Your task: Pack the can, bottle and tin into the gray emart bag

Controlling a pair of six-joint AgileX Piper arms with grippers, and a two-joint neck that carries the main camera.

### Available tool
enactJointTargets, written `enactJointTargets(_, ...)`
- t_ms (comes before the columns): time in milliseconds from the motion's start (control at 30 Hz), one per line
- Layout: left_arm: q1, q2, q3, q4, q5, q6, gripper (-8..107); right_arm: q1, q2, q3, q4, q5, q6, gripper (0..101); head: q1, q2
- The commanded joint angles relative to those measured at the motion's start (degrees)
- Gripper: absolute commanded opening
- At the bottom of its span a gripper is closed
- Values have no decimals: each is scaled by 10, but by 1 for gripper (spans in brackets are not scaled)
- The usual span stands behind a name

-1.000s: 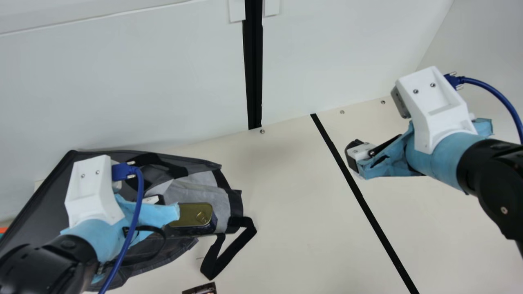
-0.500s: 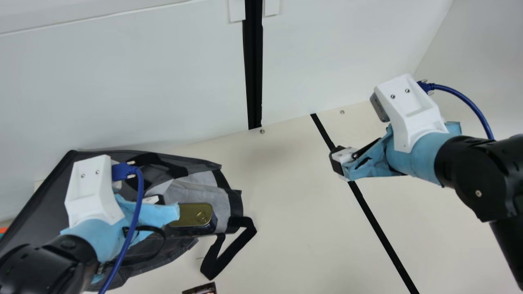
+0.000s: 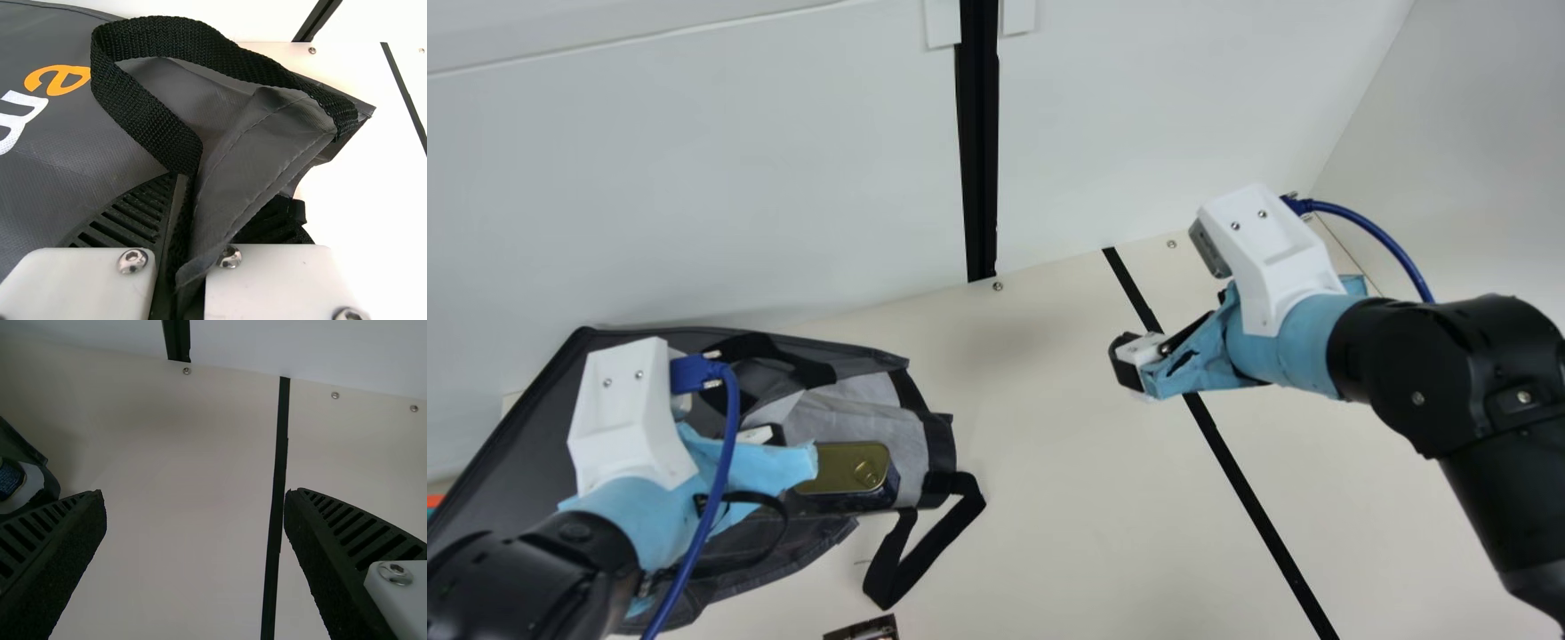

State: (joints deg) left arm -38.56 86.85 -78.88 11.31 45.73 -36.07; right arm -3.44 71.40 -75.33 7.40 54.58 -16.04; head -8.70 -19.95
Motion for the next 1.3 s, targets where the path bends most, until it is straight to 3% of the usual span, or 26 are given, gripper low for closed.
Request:
enactJointTargets(0, 0, 0, 0, 0, 0, 0, 10, -2, 2, 5, 18, -7, -12, 91, -13, 0)
enactJointTargets(867, 0, 0, 0, 0, 0, 0, 10, -40, 45, 81, 216, -49, -201, 91, -13, 0)
enactJointTargets(1267, 0, 0, 0, 0, 0, 0, 10, -49, 72, 104, 276, -53, -266, 91, -13, 0)
